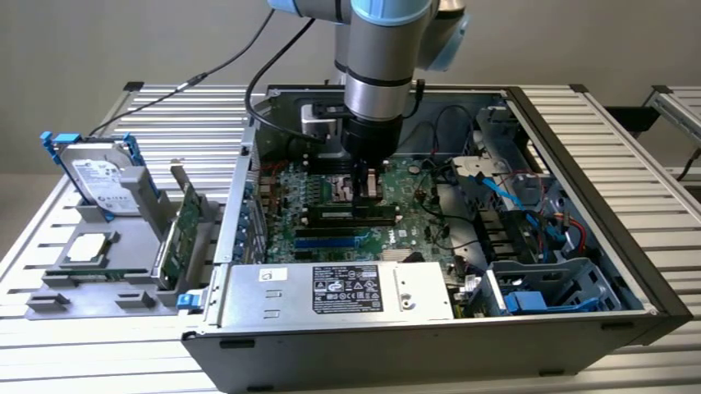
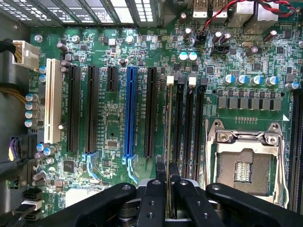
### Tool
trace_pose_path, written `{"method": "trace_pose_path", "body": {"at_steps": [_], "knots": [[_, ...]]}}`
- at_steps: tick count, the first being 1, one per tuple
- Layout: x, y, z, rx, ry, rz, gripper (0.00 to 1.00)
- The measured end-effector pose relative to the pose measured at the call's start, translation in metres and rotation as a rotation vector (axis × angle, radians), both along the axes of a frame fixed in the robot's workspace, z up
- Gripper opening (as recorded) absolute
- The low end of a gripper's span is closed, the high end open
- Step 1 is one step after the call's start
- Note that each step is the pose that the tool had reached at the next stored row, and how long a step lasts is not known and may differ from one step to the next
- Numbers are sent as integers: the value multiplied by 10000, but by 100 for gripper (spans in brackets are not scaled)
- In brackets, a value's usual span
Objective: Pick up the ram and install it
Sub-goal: 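Insert the ram into the slot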
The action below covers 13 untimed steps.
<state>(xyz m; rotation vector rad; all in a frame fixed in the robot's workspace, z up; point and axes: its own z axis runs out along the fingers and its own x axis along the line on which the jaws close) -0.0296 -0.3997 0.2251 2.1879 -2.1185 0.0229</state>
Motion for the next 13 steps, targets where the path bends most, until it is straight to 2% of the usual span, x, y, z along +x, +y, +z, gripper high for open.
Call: {"method": "trace_pose_path", "body": {"at_steps": [13], "knots": [[23, 5, -4, -1, 21, 23, 14]]}}
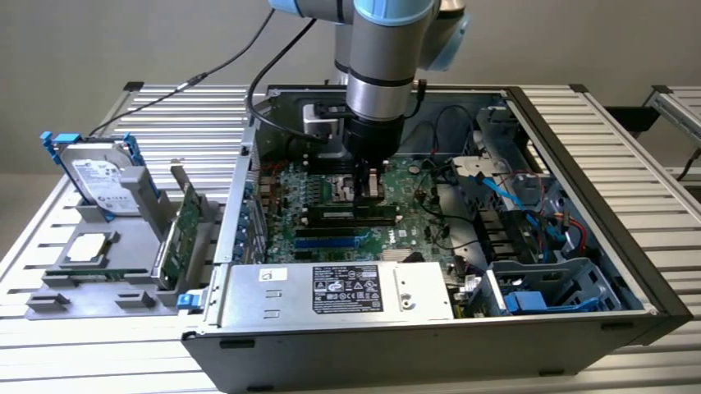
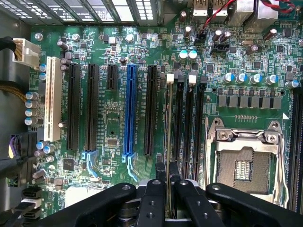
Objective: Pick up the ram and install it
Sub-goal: 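Insert the ram into the slot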
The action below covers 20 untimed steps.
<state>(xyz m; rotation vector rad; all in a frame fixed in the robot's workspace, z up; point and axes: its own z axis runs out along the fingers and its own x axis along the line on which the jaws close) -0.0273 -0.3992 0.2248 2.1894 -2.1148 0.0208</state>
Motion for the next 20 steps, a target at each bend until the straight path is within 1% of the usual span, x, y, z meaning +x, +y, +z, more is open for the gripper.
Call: {"method": "trace_pose_path", "body": {"at_steps": [5, 9, 14, 20], "knots": [[0, 7, -11, -6, 1, 0, 14], [-1, 8, -18, -9, 26, -2, 14], [-1, 12, -21, -10, 87, -1, 14], [-1, 27, -23, -35, 170, -2, 14]]}}
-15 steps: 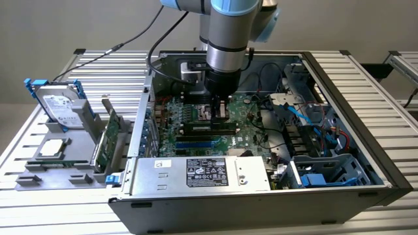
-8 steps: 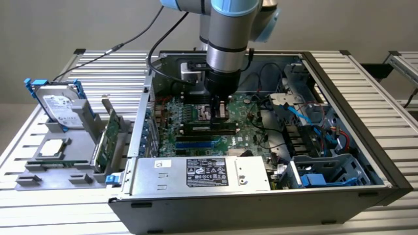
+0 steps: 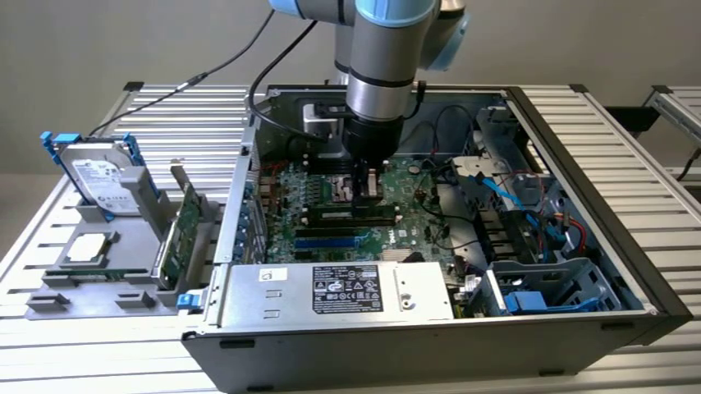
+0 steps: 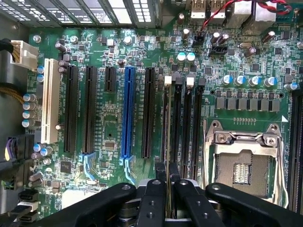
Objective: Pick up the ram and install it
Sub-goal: 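Insert the ram into the slot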
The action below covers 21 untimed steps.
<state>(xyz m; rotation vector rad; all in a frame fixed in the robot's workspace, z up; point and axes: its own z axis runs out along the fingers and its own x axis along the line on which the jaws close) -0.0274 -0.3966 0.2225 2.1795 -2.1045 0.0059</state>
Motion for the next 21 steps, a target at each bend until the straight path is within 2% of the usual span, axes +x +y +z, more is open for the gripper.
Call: {"method": "trace_pose_path", "body": {"at_steps": [1, 2, 3, 4, 6, 7, 8, 17, 21], "knots": [[0, 1, 0, -8, 4, 0, 21], [0, 2, 1, -15, 8, 0, 21], [1, 3, 0, -21, 12, 1, 27], [1, 4, 0, -27, 16, 1, 27], [0, 9, -2, -49, 20, 0, 39], [0, 14, -3, -63, 21, 0, 39], [0, 18, -6, -73, 21, 0, 45], [1, 49, -40, -175, 25, 1, 45], [0, 50, -55, -193, 29, 1, 45]]}}
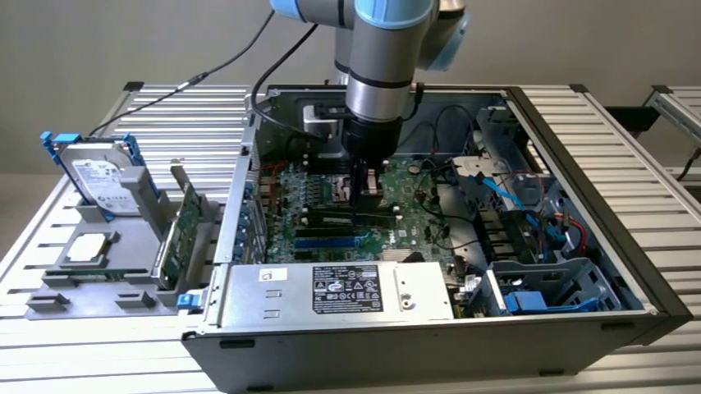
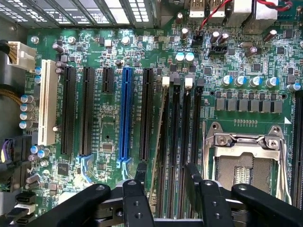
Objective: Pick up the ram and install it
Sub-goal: 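Insert the ram into the slot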
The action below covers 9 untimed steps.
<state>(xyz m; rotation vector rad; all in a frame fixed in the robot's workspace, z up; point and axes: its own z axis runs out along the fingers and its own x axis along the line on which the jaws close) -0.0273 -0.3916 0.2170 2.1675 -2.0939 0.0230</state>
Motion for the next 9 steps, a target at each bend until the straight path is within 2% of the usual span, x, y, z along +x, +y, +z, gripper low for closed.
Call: {"method": "trace_pose_path", "body": {"at_steps": [2, 3, 4, 5, 9], "knots": [[0, 0, -6, -5, 2, 0, 44], [0, 0, -10, -9, 5, 0, 31], [0, 0, -12, -15, 7, 0, 31], [-1, 3, -20, -32, 16, -1, 15], [0, 9, -32, -58, 42, 0, 14]]}}
